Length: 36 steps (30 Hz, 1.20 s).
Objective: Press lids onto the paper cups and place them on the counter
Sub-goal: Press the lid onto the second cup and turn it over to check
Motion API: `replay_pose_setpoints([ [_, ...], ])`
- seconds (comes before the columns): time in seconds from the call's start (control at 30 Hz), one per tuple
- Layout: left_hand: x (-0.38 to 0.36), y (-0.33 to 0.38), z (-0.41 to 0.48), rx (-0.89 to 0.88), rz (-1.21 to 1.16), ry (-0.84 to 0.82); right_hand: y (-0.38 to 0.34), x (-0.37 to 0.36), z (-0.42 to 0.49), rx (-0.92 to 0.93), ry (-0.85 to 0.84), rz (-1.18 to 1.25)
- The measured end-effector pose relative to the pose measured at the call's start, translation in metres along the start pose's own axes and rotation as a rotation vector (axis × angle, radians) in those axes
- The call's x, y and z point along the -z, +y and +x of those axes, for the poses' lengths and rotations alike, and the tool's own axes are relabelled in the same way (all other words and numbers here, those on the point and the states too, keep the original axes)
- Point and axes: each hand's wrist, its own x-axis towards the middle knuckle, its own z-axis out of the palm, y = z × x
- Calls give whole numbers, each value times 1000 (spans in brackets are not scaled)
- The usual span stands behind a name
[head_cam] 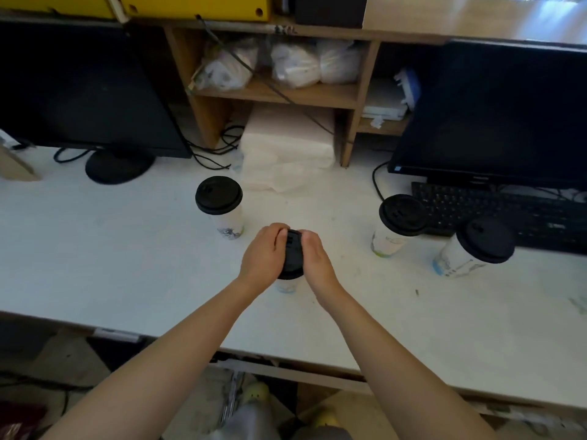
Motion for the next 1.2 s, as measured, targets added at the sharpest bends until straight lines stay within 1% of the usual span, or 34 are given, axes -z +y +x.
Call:
replay_pose_setpoints([
  [0.07, 12, 2, 3, -20, 17, -126, 9, 19, -2, -96, -115, 212],
  [0.1, 18, 3, 6, -38, 63, -165, 16, 28, -2, -111, -147, 258],
  [0.13, 21, 4, 8, -63, 135, -165, 22, 36, -4, -109, -176, 221],
  [0.23, 18, 15, 11, -143, 335, -82, 41, 41, -10, 0, -320, -206],
  [0.27, 12, 18, 11, -159, 406, -89, 46, 38, -10, 41, -362, -309],
  [0.3, 5, 19, 10, -168, 486, -103, 49, 35, -8, 63, -392, -350],
  [0.37, -4, 17, 8, -173, 591, -113, 50, 29, -2, 63, -421, -305],
  [0.5, -7, 14, 9, -173, 643, -93, 55, 20, 14, 48, -450, -235],
  [0.6, -8, 13, 8, -215, 687, -93, 62, 19, 20, 61, -447, -222],
  [0.7, -3, 13, 9, -262, 614, -95, 67, 16, 18, 85, -394, -193],
  [0.77, 1, 16, 11, -278, 584, -121, 70, 12, 13, 105, -333, -160],
  [0.8, 2, 18, 10, -273, 585, -105, 72, 9, 9, 118, -290, -130],
  [0.83, 2, 19, 8, -241, 591, -63, 73, 6, 6, 135, -228, -108],
  [0.9, -2, 24, 4, -84, 557, 2, 77, 0, 1, 183, -55, -100],
  [0.93, -6, 26, 3, -10, 497, -17, 80, -4, 0, 207, 13, -110],
  [0.97, -10, 26, 1, 26, 433, -48, 82, -7, -1, 220, 49, -109],
  [1.0, -13, 25, -2, 15, 401, -65, 86, -9, -4, 213, 55, -107],
  [1.07, -12, 19, -4, -89, 394, -72, 92, -6, -10, 179, 26, -119],
  [1.1, -8, 17, -4, -139, 372, -101, 91, 0, -12, 163, -6, -129],
  [1.2, 4, 15, -1, -259, 294, -306, 85, 23, -4, 162, -177, -144],
])
